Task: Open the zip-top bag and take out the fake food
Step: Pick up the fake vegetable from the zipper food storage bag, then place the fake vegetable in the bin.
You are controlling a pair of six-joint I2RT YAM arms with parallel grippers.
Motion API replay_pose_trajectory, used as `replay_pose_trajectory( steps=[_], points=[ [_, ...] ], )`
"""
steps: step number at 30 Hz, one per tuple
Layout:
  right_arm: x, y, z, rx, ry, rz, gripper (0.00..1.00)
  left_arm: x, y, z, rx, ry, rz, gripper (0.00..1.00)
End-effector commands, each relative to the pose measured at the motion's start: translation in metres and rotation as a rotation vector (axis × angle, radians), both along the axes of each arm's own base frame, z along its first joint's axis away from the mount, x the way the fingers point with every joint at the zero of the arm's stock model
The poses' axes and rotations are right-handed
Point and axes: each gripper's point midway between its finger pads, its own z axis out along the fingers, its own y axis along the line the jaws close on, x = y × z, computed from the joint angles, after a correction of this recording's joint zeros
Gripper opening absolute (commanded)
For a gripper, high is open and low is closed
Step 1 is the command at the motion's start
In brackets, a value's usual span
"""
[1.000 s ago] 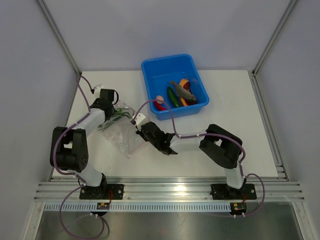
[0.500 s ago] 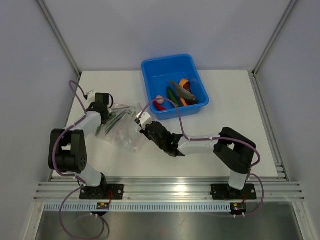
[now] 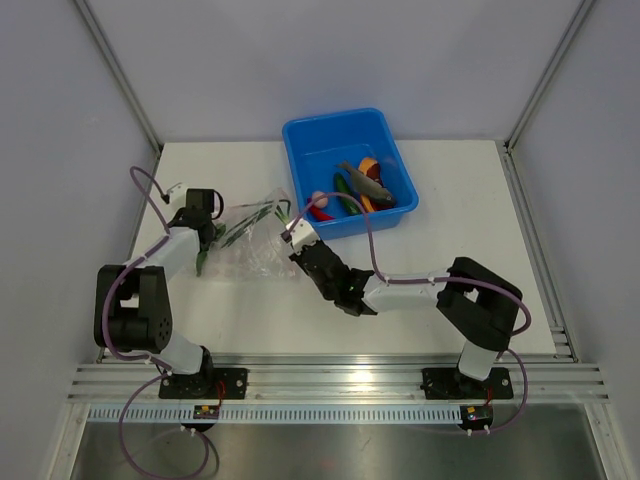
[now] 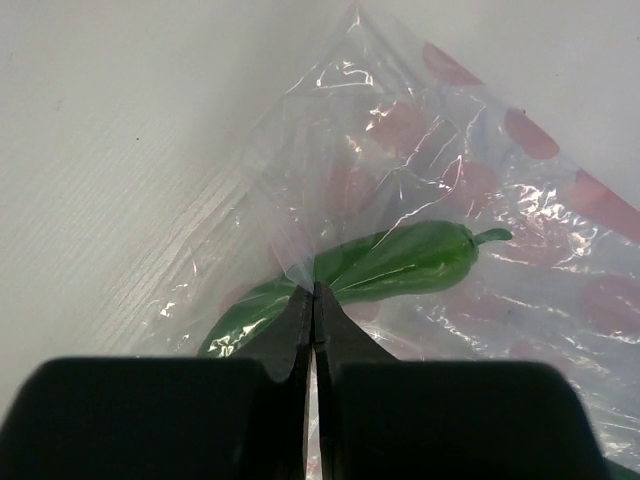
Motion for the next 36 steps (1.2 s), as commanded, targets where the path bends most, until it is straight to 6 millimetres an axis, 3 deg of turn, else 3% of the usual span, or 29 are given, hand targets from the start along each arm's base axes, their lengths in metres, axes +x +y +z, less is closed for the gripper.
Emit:
replay_pose_trajectory(
  steps=[1,9,18,21,36],
  points=[
    [0.016,-0.021,0.053,0.137,-0.097,-0.128,0.00,0.005,0.005,0.019,-0.008,-0.070,0.039,0.00],
    [0.024,-0.051,0.073,0.192,-0.124,-0.208,0.00,0.002,0.005,0.021,-0.017,-0.076,0.051,0.00],
    [0.037,-0.116,0.108,0.307,-0.171,-0.366,0.00,0.001,0.002,0.023,-0.037,-0.089,0.043,0.00],
    [0.044,-0.126,0.113,0.356,-0.162,-0.369,0.00,0.002,0.001,0.023,-0.042,-0.094,0.037,0.00],
    [0.099,-0.148,0.083,0.349,-0.152,-0.500,0.00,0.004,-0.010,0.023,-0.083,-0.108,-0.016,0.00]
  ],
)
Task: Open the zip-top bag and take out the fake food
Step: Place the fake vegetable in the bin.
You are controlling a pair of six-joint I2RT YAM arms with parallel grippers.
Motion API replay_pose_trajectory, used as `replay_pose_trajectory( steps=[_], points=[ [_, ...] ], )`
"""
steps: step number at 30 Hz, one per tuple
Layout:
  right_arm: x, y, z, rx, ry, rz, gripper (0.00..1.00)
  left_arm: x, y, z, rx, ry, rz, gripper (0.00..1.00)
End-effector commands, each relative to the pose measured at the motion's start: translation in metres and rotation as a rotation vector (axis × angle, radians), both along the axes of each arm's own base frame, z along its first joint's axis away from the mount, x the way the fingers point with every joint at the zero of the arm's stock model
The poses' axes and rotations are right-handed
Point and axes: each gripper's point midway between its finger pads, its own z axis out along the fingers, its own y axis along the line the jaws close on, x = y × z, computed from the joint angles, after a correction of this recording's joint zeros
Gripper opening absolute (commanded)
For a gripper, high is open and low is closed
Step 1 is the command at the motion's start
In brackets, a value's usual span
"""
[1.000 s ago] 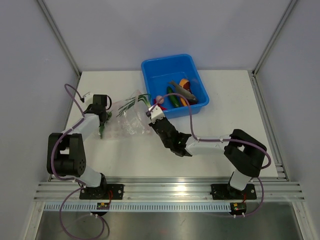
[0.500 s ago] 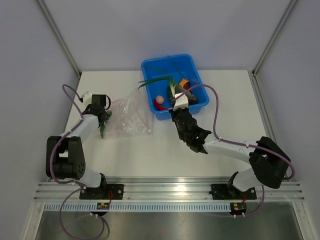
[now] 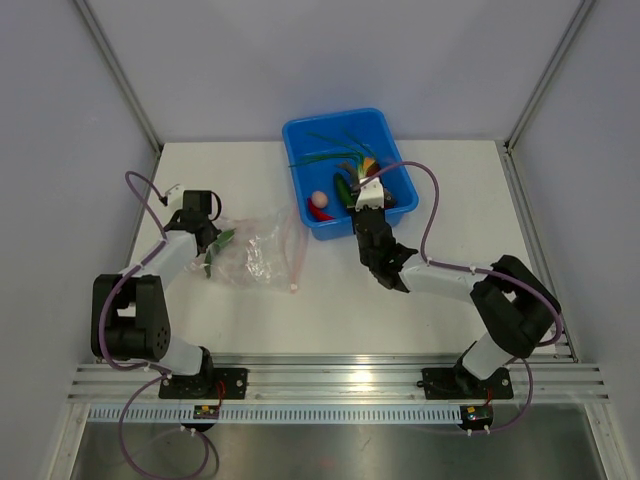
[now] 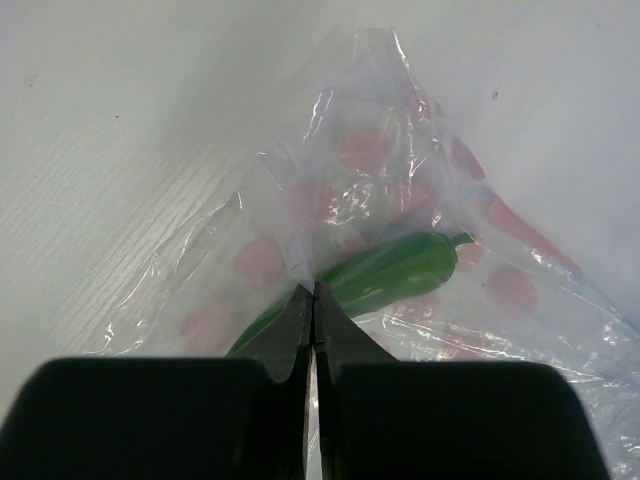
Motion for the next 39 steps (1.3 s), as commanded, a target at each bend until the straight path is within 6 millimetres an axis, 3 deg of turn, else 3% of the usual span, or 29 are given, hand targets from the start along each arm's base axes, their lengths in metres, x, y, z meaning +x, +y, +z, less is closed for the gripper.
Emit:
replay_pose_trajectory(
  steps=[1,9,10,12,13,16,18,21,26,30,34,36,39],
  points=[
    [0.018,0.002,0.036,0.144,-0.105,-0.036,0.00,0.010,-0.003,0.016,-0.023,-0.083,-0.012,0.00],
    [0.029,-0.009,0.033,0.208,-0.128,-0.077,0.00,0.008,-0.007,0.020,-0.043,-0.104,-0.025,0.00],
    [0.030,-0.009,0.033,0.216,-0.128,-0.078,0.04,0.008,-0.008,0.020,-0.047,-0.105,-0.028,0.00],
    [0.032,-0.009,0.030,0.220,-0.123,-0.081,0.25,0.008,-0.010,0.020,-0.056,-0.108,-0.036,0.00],
    [0.033,-0.010,0.029,0.220,-0.122,-0.085,0.30,0.007,-0.010,0.020,-0.056,-0.108,-0.036,0.00],
    [0.033,-0.009,0.029,0.220,-0.123,-0.082,0.34,0.008,-0.010,0.019,-0.057,-0.108,-0.037,0.00],
    [0.032,-0.010,0.032,0.223,-0.126,-0.083,0.46,0.007,-0.010,0.018,-0.058,-0.107,-0.038,0.00],
    [0.030,-0.011,0.036,0.235,-0.131,-0.077,0.52,0.007,-0.010,0.019,-0.057,-0.110,-0.035,0.00],
    [0.024,0.004,0.044,0.239,-0.096,0.024,0.56,0.007,-0.010,0.019,-0.057,-0.110,-0.037,0.00],
    [0.011,0.034,0.037,0.253,0.009,0.189,0.63,0.007,-0.012,0.018,-0.061,-0.107,-0.049,0.00],
    [-0.005,0.055,0.037,0.247,0.017,0.278,0.56,0.007,-0.012,0.014,-0.060,-0.099,-0.050,0.00],
    [-0.013,0.066,0.036,0.192,-0.001,0.316,0.47,0.006,-0.010,0.013,-0.054,-0.093,-0.044,0.00],
    [-0.033,0.097,0.030,0.066,-0.032,0.417,0.39,0.005,-0.009,0.012,-0.047,-0.089,-0.038,0.00]
  ],
)
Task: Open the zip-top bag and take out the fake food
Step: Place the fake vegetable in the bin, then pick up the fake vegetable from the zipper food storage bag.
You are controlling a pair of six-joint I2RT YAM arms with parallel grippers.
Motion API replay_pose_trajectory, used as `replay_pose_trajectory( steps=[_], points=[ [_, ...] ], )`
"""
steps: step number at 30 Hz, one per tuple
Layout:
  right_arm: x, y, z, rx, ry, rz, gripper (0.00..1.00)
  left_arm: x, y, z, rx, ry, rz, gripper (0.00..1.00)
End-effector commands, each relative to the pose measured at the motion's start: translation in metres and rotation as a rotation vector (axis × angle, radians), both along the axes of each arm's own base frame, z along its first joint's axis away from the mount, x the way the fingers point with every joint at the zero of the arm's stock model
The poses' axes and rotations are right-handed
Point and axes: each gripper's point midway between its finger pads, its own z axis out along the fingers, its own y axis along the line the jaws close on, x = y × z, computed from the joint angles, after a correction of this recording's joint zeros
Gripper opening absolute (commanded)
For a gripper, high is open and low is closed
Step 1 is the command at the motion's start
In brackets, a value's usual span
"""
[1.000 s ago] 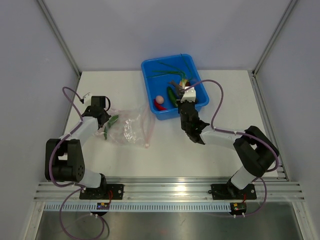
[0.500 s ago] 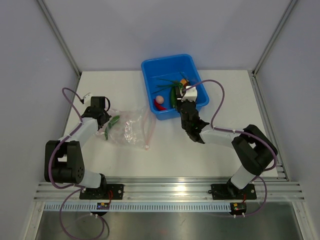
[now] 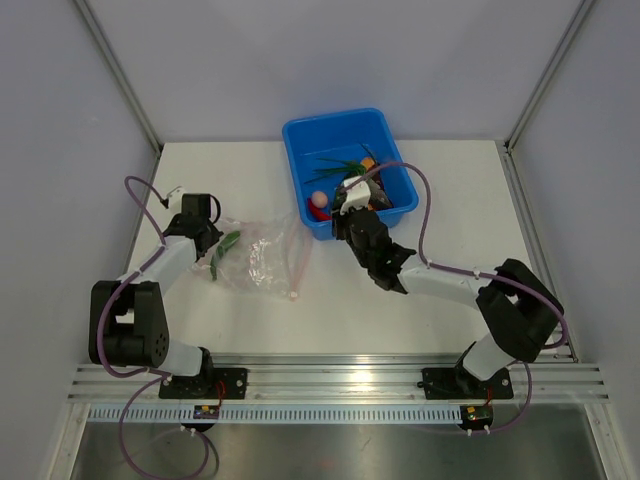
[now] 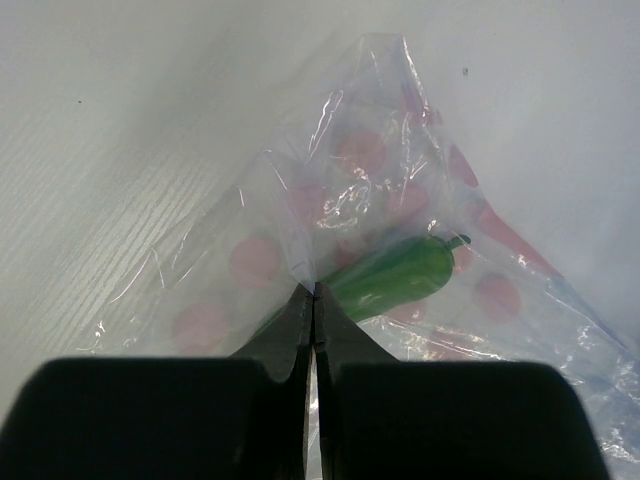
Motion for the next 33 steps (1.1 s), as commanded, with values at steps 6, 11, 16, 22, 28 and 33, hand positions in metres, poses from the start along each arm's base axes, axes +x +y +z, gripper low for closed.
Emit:
replay_pose_trajectory(
  steps=[6,11,16,22,28,33],
  points=[
    [-0.051,0.082,-0.014,-0.192,-0.078,0.314,0.28,0.007,0.005,0.011,0.012,-0.053,0.018,0.00],
    [-0.066,0.094,-0.035,-0.236,0.015,0.430,0.21,0.006,0.009,0.011,0.016,-0.050,0.031,0.00],
    [-0.071,0.103,-0.054,-0.245,0.062,0.481,0.18,0.007,0.011,0.006,0.021,-0.038,0.036,0.00],
    [-0.069,0.116,-0.080,-0.286,0.096,0.483,0.17,0.007,0.011,-0.003,0.022,-0.012,0.038,0.00],
    [-0.058,0.120,-0.094,-0.304,0.095,0.444,0.16,0.008,0.011,-0.010,0.023,0.009,0.037,0.00],
    [-0.059,0.134,-0.103,-0.298,0.096,0.464,0.16,0.011,0.003,-0.005,-0.007,0.011,-0.006,0.00]
  ],
)
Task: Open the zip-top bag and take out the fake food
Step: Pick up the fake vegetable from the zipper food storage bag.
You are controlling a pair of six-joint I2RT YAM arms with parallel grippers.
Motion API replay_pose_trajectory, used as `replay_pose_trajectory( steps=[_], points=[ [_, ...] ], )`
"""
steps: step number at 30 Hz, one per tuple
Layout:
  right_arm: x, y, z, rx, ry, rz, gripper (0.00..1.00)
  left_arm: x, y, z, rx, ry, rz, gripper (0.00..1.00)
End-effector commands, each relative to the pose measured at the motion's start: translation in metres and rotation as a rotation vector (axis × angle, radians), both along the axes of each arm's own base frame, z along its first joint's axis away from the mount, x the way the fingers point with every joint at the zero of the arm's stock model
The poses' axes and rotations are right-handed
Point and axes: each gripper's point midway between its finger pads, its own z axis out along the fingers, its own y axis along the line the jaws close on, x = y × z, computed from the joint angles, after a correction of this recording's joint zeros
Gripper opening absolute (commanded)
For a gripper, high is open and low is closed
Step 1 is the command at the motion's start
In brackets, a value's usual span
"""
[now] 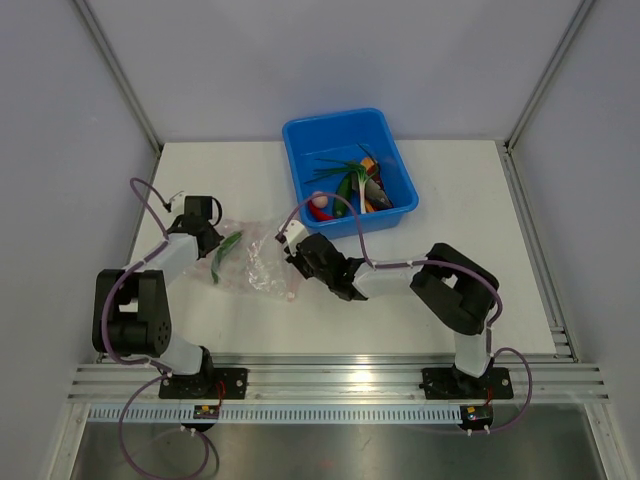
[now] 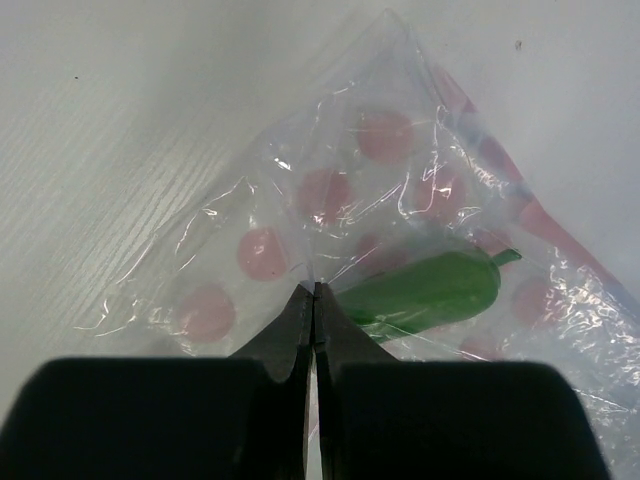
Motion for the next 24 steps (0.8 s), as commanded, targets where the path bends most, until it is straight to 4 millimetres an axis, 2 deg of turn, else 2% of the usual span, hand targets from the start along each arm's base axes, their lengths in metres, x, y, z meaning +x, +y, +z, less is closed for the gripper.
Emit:
replay_pose_trajectory(
  steps=[1,6,7,9,10,11,12,13,17,20,23,24],
  points=[
    [0.002,0.027,0.024,0.080,-0.063,0.021,0.16,0.015,-0.005,0.021,-0.024,-0.064,-0.029,0.00],
    [-0.001,0.030,0.022,0.129,-0.088,0.037,0.17,0.009,-0.022,0.061,-0.074,-0.191,-0.095,0.00],
    [-0.002,0.031,0.021,0.131,-0.086,0.044,0.18,0.007,-0.025,0.078,-0.073,-0.241,-0.105,0.00],
    [-0.001,0.033,0.016,0.136,-0.076,0.042,0.18,0.000,-0.037,0.088,-0.067,-0.252,-0.144,0.00],
    [-0.003,0.036,0.014,0.136,-0.068,0.056,0.18,0.000,-0.039,0.105,-0.052,-0.290,-0.149,0.00],
    [-0.002,0.040,0.015,0.142,-0.065,0.061,0.18,-0.004,-0.041,0.107,-0.040,-0.277,-0.154,0.00],
    [-0.002,0.039,0.006,0.127,-0.047,0.056,0.18,-0.006,-0.048,0.111,-0.028,-0.281,-0.179,0.00],
    [-0.003,0.041,0.003,0.123,-0.042,0.062,0.18,-0.008,-0.047,0.120,-0.017,-0.298,-0.172,0.00],
    [-0.002,0.044,-0.005,0.114,-0.032,0.065,0.20,-0.010,-0.054,0.128,-0.022,-0.315,-0.201,0.00],
    [-0.002,0.044,-0.005,0.109,-0.033,0.065,0.25,-0.010,-0.053,0.123,-0.011,-0.305,-0.198,0.00],
    [-0.002,0.043,-0.002,0.112,-0.039,0.066,0.40,-0.007,-0.052,0.114,-0.001,-0.275,-0.191,0.00],
    [-0.003,0.043,-0.001,0.115,-0.037,0.072,0.42,-0.006,-0.052,0.110,0.000,-0.264,-0.191,0.00]
  ],
)
